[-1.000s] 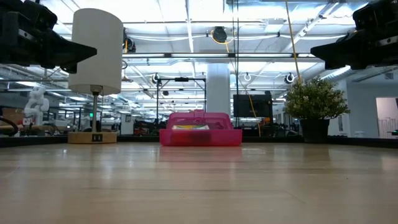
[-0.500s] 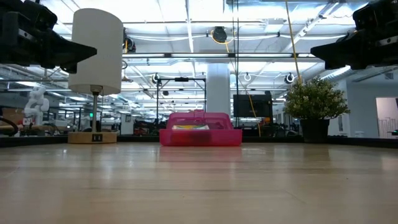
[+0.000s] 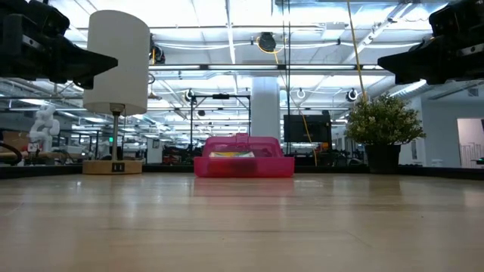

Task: Pack school essentials
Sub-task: Return to Home Position

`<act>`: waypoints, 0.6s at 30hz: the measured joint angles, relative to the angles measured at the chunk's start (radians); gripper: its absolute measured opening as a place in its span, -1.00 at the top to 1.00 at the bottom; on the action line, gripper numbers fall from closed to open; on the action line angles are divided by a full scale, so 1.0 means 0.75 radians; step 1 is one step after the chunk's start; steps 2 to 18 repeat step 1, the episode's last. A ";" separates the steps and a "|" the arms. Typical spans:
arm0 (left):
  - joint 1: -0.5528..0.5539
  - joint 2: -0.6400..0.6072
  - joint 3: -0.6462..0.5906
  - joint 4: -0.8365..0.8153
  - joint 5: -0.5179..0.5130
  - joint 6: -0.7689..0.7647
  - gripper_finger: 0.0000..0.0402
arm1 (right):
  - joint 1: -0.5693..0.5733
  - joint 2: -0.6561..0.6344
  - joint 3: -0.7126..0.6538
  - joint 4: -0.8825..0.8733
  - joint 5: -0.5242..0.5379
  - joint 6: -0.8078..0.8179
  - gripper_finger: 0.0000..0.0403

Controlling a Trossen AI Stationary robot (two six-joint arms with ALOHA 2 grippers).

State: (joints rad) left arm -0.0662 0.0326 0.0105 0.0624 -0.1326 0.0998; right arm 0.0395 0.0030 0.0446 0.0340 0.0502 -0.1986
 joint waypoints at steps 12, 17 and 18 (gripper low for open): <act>0.000 0.000 0.000 0.000 0.000 0.000 0.98 | 0.000 0.000 0.000 0.000 0.000 0.000 1.00; 0.000 0.000 0.000 0.000 0.000 0.000 0.98 | 0.000 0.000 0.000 0.000 0.000 0.000 1.00; 0.000 0.000 0.000 0.000 0.000 0.000 0.98 | 0.000 0.000 0.000 0.000 0.000 0.000 1.00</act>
